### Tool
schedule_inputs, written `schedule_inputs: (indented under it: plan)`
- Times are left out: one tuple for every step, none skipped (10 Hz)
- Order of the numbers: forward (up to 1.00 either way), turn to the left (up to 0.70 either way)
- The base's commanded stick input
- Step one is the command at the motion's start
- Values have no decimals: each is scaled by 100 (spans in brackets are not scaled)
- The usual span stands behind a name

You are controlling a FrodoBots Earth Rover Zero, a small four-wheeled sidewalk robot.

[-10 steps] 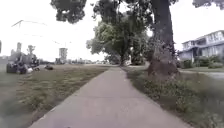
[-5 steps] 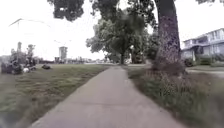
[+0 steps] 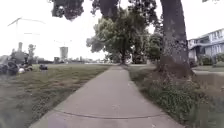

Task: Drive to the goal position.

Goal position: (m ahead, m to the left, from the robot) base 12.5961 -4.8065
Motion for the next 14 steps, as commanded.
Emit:
schedule_inputs:
  plan:
    - [70,0]
    - [70,0]
    - [70,0]
    - [70,0]
    - [70,0]
    - [70,0]
    - [70,0]
    - [70,0]
    - [70,0]
    - [70,0]
    - [70,0]
    - [70,0]
    - [70,0]
    - [70,0]
